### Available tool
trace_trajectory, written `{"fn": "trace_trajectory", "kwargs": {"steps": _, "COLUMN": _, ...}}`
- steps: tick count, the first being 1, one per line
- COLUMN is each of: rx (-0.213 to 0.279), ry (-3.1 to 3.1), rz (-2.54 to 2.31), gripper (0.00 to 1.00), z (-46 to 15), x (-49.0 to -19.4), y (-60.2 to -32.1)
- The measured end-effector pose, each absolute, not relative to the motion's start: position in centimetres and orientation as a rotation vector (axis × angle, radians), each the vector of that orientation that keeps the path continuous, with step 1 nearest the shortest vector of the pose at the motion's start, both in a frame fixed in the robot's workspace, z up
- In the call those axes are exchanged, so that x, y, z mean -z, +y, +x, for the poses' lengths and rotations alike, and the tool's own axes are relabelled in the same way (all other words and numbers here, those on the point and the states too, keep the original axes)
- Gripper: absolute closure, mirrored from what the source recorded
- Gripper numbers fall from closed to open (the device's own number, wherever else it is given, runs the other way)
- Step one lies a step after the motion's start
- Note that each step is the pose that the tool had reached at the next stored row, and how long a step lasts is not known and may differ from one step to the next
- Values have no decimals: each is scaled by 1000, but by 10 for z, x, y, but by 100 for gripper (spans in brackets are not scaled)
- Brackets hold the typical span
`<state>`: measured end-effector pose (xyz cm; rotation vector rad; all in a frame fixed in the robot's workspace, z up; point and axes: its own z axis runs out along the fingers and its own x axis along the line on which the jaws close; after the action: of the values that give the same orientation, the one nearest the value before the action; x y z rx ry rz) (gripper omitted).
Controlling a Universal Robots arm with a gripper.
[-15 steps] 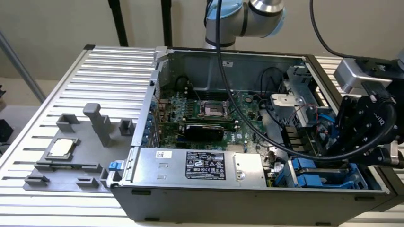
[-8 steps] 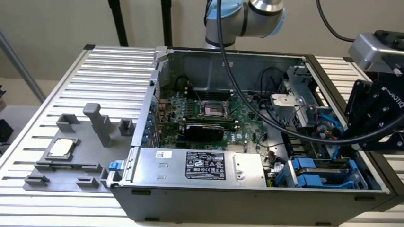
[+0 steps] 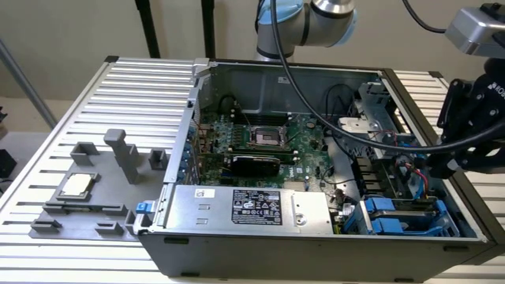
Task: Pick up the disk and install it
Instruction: 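Insert the first disk wire, then insert the second disk wire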
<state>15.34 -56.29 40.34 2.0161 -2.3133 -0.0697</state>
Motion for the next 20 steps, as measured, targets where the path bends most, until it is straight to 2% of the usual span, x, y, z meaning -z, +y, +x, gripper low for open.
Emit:
{"fn": "trace_trajectory", "kwargs": {"steps": 7, "rx": 64, "ry": -2311, "rz": 2014, "gripper": 75, "z": 151, "x": -421, "y": -552}}
{"fn": "trace_trajectory", "kwargs": {"steps": 14, "rx": 27, "ry": -2297, "rz": 1999, "gripper": 73, "z": 148, "x": -419, "y": -530}}
{"fn": "trace_trajectory", "kwargs": {"steps": 16, "rx": 18, "ry": -2294, "rz": 1995, "gripper": 62, "z": 148, "x": -416, "y": -526}}
{"fn": "trace_trajectory", "kwargs": {"steps": 19, "rx": 12, "ry": -2292, "rz": 1993, "gripper": 56, "z": 148, "x": -411, "y": -524}}
{"fn": "trace_trajectory", "kwargs": {"steps": 20, "rx": 12, "ry": -2291, "rz": 1992, "gripper": 50, "z": 148, "x": -409, "y": -524}}
